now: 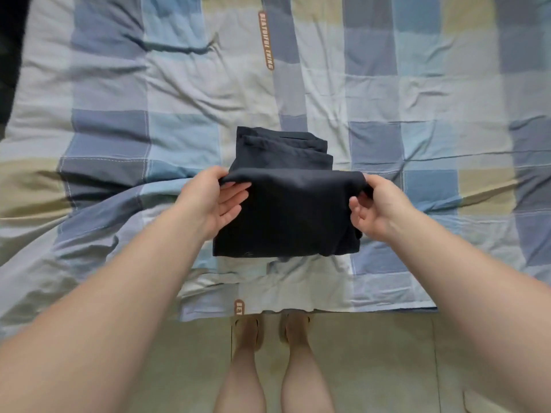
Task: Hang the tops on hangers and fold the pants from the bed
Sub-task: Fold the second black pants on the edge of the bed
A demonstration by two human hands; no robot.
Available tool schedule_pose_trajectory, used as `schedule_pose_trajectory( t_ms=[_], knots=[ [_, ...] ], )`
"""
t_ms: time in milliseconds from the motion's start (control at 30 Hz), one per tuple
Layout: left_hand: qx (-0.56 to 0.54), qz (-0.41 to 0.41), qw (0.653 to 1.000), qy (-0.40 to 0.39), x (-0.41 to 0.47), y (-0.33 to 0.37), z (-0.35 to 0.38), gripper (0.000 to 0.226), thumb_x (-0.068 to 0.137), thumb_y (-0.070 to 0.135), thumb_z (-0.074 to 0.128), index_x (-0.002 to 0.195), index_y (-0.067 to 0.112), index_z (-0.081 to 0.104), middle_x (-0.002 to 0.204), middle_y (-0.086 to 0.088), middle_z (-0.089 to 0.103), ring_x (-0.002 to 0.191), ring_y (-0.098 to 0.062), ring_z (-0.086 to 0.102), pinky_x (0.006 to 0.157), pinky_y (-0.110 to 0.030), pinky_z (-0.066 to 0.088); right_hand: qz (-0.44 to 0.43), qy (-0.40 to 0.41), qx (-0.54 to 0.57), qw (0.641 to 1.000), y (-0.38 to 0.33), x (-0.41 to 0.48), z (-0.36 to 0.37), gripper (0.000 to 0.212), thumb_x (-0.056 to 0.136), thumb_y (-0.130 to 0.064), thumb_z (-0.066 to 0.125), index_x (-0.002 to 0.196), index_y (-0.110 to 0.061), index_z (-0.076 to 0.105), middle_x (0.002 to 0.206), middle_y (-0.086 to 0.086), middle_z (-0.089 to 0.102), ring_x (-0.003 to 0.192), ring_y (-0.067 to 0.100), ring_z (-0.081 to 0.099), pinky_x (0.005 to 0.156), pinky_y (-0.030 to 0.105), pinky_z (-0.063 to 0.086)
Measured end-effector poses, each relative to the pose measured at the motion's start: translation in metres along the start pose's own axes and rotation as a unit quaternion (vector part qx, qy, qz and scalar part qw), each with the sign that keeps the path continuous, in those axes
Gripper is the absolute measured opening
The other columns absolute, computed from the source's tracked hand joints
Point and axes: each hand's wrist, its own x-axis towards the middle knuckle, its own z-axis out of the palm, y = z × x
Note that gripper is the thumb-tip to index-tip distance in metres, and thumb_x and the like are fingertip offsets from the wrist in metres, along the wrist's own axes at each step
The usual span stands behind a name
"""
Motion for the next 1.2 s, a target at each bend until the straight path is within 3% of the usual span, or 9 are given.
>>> schedule_pose_trajectory(
  t_ms=[200, 333, 433, 500, 600, 700, 833, 967, 1200],
  knots=[
    [0.019, 0.080, 0.997, 0.007, 0.055, 0.063, 0.046, 0.027, 0.100, 0.030, 0.045, 0.115, 0.020, 0.065, 0.097, 0.006, 0.077, 0.090, -0.006, 0.068, 0.069, -0.026, 0.044, -0.018, 0.013, 0.054, 0.998, -0.057, 0.060, 0.046, 0.021, 0.093, -0.025, 0.055, 0.073, -0.022, 0.060, 0.051, -0.012, 0.056, 0.037, 0.005, 0.047, 0.037, 0.012, 0.032],
    [0.122, 0.247, 0.961, 0.028, 0.094, 0.067, 0.076, 0.025, 0.101, 0.037, 0.051, 0.106, 0.019, 0.067, 0.098, 0.006, 0.072, 0.088, -0.008, 0.064, 0.068, -0.020, 0.044, -0.098, -0.006, -0.008, 0.995, -0.060, 0.096, 0.068, 0.015, 0.093, -0.036, 0.061, 0.091, -0.022, 0.068, 0.088, -0.008, 0.073, 0.076, 0.011, 0.063, 0.069, 0.024, 0.047],
    [0.510, 0.330, 0.790, 0.083, 0.139, 0.029, 0.068, 0.039, 0.097, 0.053, 0.047, 0.130, 0.034, 0.058, 0.140, 0.002, 0.056, 0.133, -0.021, 0.047, 0.106, -0.035, 0.038, -0.240, -0.004, -0.282, 0.929, -0.029, 0.129, 0.073, 0.033, 0.094, -0.038, 0.062, 0.123, -0.023, 0.065, 0.124, -0.002, 0.064, 0.106, 0.016, 0.059, 0.091, 0.027, 0.043],
    [0.665, 0.319, 0.669, 0.091, 0.162, -0.005, 0.050, 0.057, 0.096, 0.063, 0.039, 0.150, 0.049, 0.028, 0.167, 0.010, 0.009, 0.152, -0.024, 0.011, 0.119, -0.055, 0.015, -0.285, -0.010, -0.461, 0.841, 0.002, 0.153, 0.070, 0.055, 0.098, -0.047, 0.054, 0.150, -0.032, 0.041, 0.158, 0.000, 0.036, 0.142, 0.020, 0.036, 0.116, 0.036, 0.028],
    [0.662, 0.389, 0.630, 0.114, 0.195, -0.039, 0.032, 0.065, 0.094, 0.066, 0.033, 0.153, 0.053, 0.008, 0.167, 0.012, -0.012, 0.154, -0.028, 0.000, 0.119, -0.063, 0.010, -0.339, 0.061, -0.584, 0.735, 0.049, 0.183, 0.071, 0.066, 0.098, -0.061, 0.032, 0.156, -0.045, 0.004, 0.168, 0.000, -0.002, 0.153, 0.025, 0.006, 0.119, 0.053, 0.013],
    [0.643, 0.457, 0.598, 0.143, 0.222, -0.049, 0.025, 0.067, 0.092, 0.066, 0.031, 0.154, 0.050, 0.009, 0.167, 0.008, -0.008, 0.154, -0.031, 0.002, 0.120, -0.062, 0.007, -0.415, 0.143, -0.579, 0.688, 0.081, 0.205, 0.074, 0.068, 0.096, -0.062, 0.021, 0.158, -0.041, 0.001, 0.168, 0.007, -0.001, 0.152, 0.028, 0.010, 0.117, 0.054, 0.015],
    [0.636, 0.462, 0.603, 0.136, 0.228, -0.050, 0.025, 0.068, 0.092, 0.065, 0.035, 0.154, 0.050, 0.010, 0.167, 0.008, -0.007, 0.154, -0.031, 0.001, 0.121, -0.061, 0.005, -0.432, 0.172, -0.565, 0.681, 0.088, 0.213, 0.076, 0.068, 0.097, -0.059, 0.022, 0.159, -0.037, 0.004, 0.167, 0.010, 0.002, 0.151, 0.029, 0.014, 0.117, 0.054, 0.017],
    [0.632, 0.441, 0.624, 0.131, 0.211, -0.043, 0.029, 0.078, 0.089, 0.068, 0.039, 0.155, 0.047, 0.004, 0.167, 0.008, -0.012, 0.154, -0.027, -0.002, 0.121, -0.058, 0.008, -0.404, 0.099, -0.533, 0.737, 0.069, 0.201, 0.069, 0.078, 0.093, -0.061, 0.042, 0.157, -0.044, 0.001, 0.167, -0.002, -0.001, 0.151, 0.022, 0.008, 0.118, 0.053, 0.012],
    [0.432, 0.324, 0.817, 0.203, 0.178, -0.049, 0.026, 0.118, 0.069, 0.065, 0.078, 0.158, 0.026, 0.011, 0.158, -0.004, 0.030, 0.141, -0.026, 0.034, 0.112, -0.040, 0.030, -0.282, 0.093, -0.354, 0.887, 0.034, 0.193, 0.035, 0.111, 0.077, -0.062, 0.072, 0.159, -0.028, 0.006, 0.163, 0.001, 0.020, 0.149, 0.023, 0.022, 0.121, 0.049, 0.020]
  ],
)
